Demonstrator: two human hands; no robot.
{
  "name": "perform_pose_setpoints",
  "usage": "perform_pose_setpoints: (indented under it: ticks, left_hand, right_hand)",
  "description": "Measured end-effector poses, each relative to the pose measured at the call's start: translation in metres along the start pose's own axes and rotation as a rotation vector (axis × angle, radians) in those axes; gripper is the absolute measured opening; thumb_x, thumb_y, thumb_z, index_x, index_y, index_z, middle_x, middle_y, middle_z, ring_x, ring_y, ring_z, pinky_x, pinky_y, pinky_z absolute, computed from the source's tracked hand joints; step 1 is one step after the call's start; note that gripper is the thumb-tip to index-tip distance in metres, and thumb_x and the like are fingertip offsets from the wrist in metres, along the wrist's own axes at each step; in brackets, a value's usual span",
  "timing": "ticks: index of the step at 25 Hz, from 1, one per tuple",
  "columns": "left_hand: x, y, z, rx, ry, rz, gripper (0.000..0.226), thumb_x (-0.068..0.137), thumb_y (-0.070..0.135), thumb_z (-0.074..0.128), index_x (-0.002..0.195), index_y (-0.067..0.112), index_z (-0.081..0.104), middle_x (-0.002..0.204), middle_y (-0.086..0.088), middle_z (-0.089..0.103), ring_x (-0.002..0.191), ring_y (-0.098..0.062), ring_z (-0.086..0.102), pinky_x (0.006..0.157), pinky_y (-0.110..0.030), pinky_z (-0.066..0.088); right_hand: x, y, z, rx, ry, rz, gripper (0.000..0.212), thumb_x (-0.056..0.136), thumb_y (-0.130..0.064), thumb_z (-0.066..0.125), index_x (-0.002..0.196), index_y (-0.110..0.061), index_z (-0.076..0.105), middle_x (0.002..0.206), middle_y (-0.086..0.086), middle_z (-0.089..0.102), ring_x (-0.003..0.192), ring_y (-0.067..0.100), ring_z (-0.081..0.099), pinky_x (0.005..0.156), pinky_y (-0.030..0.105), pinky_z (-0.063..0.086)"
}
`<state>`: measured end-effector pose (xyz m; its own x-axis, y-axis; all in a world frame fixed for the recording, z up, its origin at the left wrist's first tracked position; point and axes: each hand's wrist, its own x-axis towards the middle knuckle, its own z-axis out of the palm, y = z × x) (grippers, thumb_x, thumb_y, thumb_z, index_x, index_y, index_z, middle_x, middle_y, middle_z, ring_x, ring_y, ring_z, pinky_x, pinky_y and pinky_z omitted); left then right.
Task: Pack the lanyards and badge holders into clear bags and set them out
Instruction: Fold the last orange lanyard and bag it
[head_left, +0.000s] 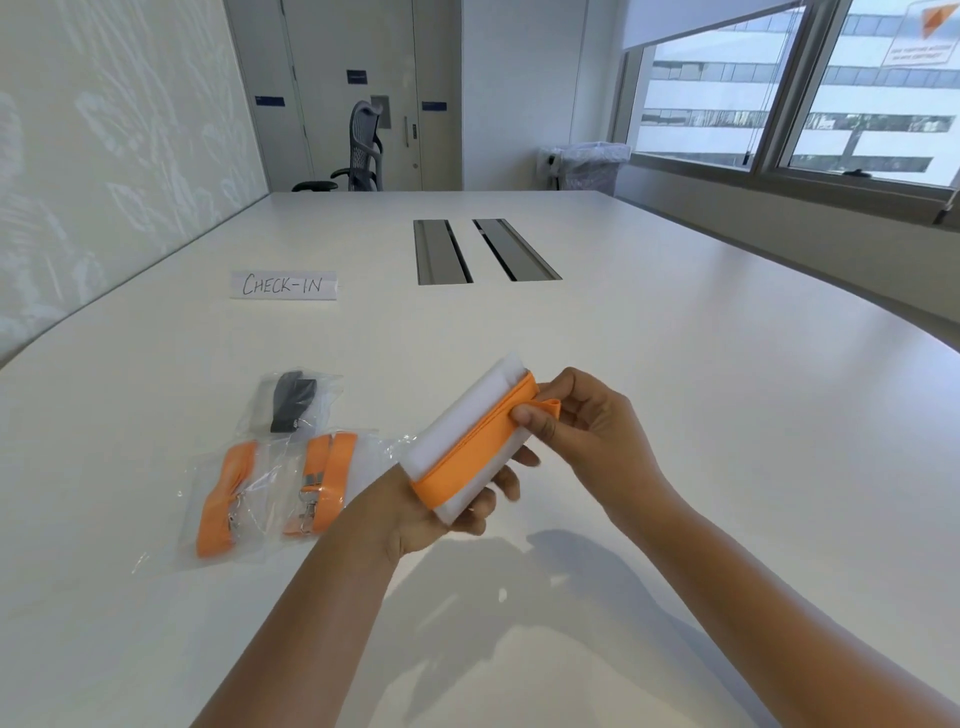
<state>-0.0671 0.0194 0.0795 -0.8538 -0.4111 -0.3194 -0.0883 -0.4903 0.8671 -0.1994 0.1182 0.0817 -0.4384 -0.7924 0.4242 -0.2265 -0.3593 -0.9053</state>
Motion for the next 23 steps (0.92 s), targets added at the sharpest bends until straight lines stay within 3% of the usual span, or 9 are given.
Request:
perform_pose_setpoints:
  ticks: [3, 6, 8, 11, 13, 17, 19, 21, 23]
  left_hand:
    - [0.004, 0.006, -0.001, 0.162, 0.381, 0.375, 0.028, 0.097, 0.034, 0.037, 0.095, 0.017, 0.059, 0.073, -0.007, 0.066, 0.058, -0.018, 0.060, 0.050, -0.025, 0.045]
    - [0.006, 0.005, 0.001, 0.382, 0.410, 0.603, 0.021, 0.088, 0.051, 0.042, 0.098, 0.036, 0.053, 0.085, 0.000, 0.068, 0.073, -0.019, 0.064, 0.060, -0.033, 0.051]
    - [0.008, -0.002, 0.005, 0.598, 0.357, 0.617, 0.005, 0.090, 0.039, 0.049, 0.094, 0.039, 0.047, 0.091, -0.001, 0.068, 0.081, -0.021, 0.066, 0.066, -0.038, 0.054]
    - [0.013, -0.006, 0.008, 0.581, 0.267, 0.529, 0.005, 0.091, 0.030, 0.051, 0.087, 0.031, 0.047, 0.098, -0.006, 0.066, 0.083, -0.025, 0.067, 0.062, -0.038, 0.058]
    - [0.017, -0.010, 0.008, 0.604, 0.321, 0.515, 0.011, 0.089, 0.030, 0.054, 0.084, 0.021, 0.049, 0.097, -0.006, 0.064, 0.085, -0.028, 0.065, 0.064, -0.041, 0.059]
    - [0.018, -0.016, 0.009, 0.794, 0.509, 0.629, 0.017, 0.083, 0.031, 0.063, 0.089, 0.022, 0.051, 0.087, 0.007, 0.059, 0.084, -0.022, 0.063, 0.069, -0.044, 0.056]
    - [0.018, -0.014, 0.010, 0.795, 0.529, 0.636, 0.023, 0.082, 0.032, 0.065, 0.096, 0.028, 0.046, 0.080, 0.006, 0.059, 0.077, -0.019, 0.062, 0.067, -0.039, 0.055]
    - [0.018, -0.014, 0.011, 0.740, 0.495, 0.563, 0.029, 0.083, 0.033, 0.063, 0.104, 0.028, 0.043, 0.078, 0.002, 0.059, 0.076, -0.016, 0.060, 0.066, -0.034, 0.052]
    - [0.019, -0.015, 0.016, 0.574, 0.431, 0.427, 0.028, 0.086, 0.038, 0.057, 0.105, 0.022, 0.045, 0.090, -0.006, 0.062, 0.085, -0.022, 0.062, 0.069, -0.037, 0.052]
  right_hand:
    - [0.007, 0.003, -0.009, -0.036, 0.079, 0.052, 0.019, 0.071, -0.016, 0.074, 0.066, -0.014, 0.057, 0.064, -0.002, 0.059, 0.065, 0.012, 0.053, 0.065, 0.023, 0.045]
    - [0.009, 0.006, -0.012, -0.116, 0.091, 0.086, 0.019, 0.073, -0.011, 0.076, 0.066, -0.013, 0.059, 0.073, 0.007, 0.062, 0.072, 0.019, 0.056, 0.070, 0.032, 0.045]
    - [0.008, 0.009, -0.012, -0.165, 0.107, 0.093, 0.018, 0.072, -0.014, 0.077, 0.066, -0.019, 0.062, 0.073, 0.002, 0.064, 0.071, 0.016, 0.057, 0.069, 0.029, 0.046]
    - [0.009, 0.010, -0.014, -0.248, 0.153, 0.076, 0.014, 0.074, -0.021, 0.076, 0.069, -0.026, 0.064, 0.071, -0.012, 0.065, 0.070, 0.008, 0.059, 0.065, 0.017, 0.049]
    - [0.009, 0.011, -0.014, -0.297, 0.197, 0.056, 0.015, 0.075, -0.022, 0.076, 0.069, -0.027, 0.063, 0.070, -0.014, 0.065, 0.069, 0.003, 0.058, 0.063, 0.012, 0.046]
    - [0.009, 0.012, -0.016, -0.320, 0.240, 0.093, 0.017, 0.075, -0.025, 0.076, 0.066, -0.024, 0.061, 0.073, 0.002, 0.067, 0.070, 0.015, 0.061, 0.066, 0.026, 0.049]
    - [0.010, 0.012, -0.016, -0.340, 0.257, 0.105, 0.019, 0.076, -0.028, 0.075, 0.064, -0.025, 0.060, 0.068, -0.002, 0.065, 0.066, 0.011, 0.059, 0.064, 0.027, 0.049]
    - [0.011, 0.012, -0.018, -0.348, 0.267, 0.117, 0.020, 0.077, -0.030, 0.073, 0.064, -0.024, 0.059, 0.067, -0.002, 0.065, 0.064, 0.010, 0.059, 0.065, 0.033, 0.052]
    - [0.012, 0.013, -0.019, -0.347, 0.258, 0.134, 0.022, 0.078, -0.030, 0.072, 0.064, -0.024, 0.057, 0.066, 0.002, 0.064, 0.063, 0.013, 0.060, 0.066, 0.037, 0.054]
